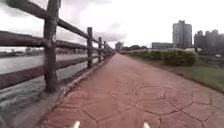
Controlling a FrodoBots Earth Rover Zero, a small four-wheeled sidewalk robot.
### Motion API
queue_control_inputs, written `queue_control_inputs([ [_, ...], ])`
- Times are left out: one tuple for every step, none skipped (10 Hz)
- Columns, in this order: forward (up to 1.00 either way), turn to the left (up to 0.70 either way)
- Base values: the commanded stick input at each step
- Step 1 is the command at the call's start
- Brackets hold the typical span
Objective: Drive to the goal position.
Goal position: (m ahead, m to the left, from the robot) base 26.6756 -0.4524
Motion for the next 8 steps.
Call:
queue_control_inputs([
  [0.70,0.00],
  [0.70,0.00],
  [0.70,0.00],
  [0.70,0.00],
  [0.70,0.00],
  [0.70,0.00],
  [0.70,0.00],
  [0.70,0.00],
])
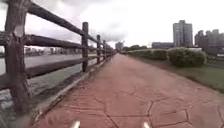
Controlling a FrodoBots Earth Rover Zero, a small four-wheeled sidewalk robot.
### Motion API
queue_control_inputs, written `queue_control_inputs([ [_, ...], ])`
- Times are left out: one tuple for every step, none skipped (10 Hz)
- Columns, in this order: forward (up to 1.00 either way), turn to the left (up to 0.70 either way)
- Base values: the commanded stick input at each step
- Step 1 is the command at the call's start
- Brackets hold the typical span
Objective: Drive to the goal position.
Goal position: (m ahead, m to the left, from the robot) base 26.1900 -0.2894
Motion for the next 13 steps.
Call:
queue_control_inputs([
  [0.70,0.00],
  [0.70,0.00],
  [0.70,0.00],
  [0.70,0.00],
  [0.70,0.00],
  [0.70,0.00],
  [0.70,0.00],
  [0.70,0.00],
  [0.70,0.00],
  [0.70,0.00],
  [0.70,0.00],
  [0.70,0.00],
  [0.70,0.00],
])
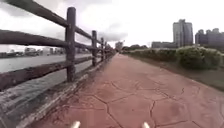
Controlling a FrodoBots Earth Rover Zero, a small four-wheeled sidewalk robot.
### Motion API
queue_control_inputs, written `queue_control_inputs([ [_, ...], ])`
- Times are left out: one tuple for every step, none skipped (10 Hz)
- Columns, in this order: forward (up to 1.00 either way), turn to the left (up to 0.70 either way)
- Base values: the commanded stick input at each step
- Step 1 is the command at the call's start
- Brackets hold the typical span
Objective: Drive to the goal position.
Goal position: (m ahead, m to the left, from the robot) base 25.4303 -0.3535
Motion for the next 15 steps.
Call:
queue_control_inputs([
  [0.70,0.00],
  [0.70,0.00],
  [0.70,0.00],
  [0.70,0.00],
  [0.70,0.00],
  [0.70,-0.03],
  [0.70,-0.27],
  [0.70,-0.10],
  [0.70,0.00],
  [0.70,0.00],
  [0.70,0.00],
  [0.70,0.00],
  [0.70,0.00],
  [0.70,0.00],
  [0.70,0.00],
])
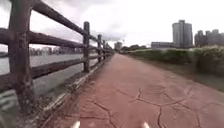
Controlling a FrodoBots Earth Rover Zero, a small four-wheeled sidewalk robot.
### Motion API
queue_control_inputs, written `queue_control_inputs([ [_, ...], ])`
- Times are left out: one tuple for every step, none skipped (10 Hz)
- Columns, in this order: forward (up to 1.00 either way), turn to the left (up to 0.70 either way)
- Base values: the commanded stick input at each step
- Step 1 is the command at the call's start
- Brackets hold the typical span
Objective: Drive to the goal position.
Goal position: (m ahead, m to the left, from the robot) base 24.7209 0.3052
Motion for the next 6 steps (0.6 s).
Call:
queue_control_inputs([
  [0.70,0.00],
  [0.70,0.00],
  [0.70,0.00],
  [0.70,-0.11],
  [0.70,-0.27],
  [0.70,-0.22],
])
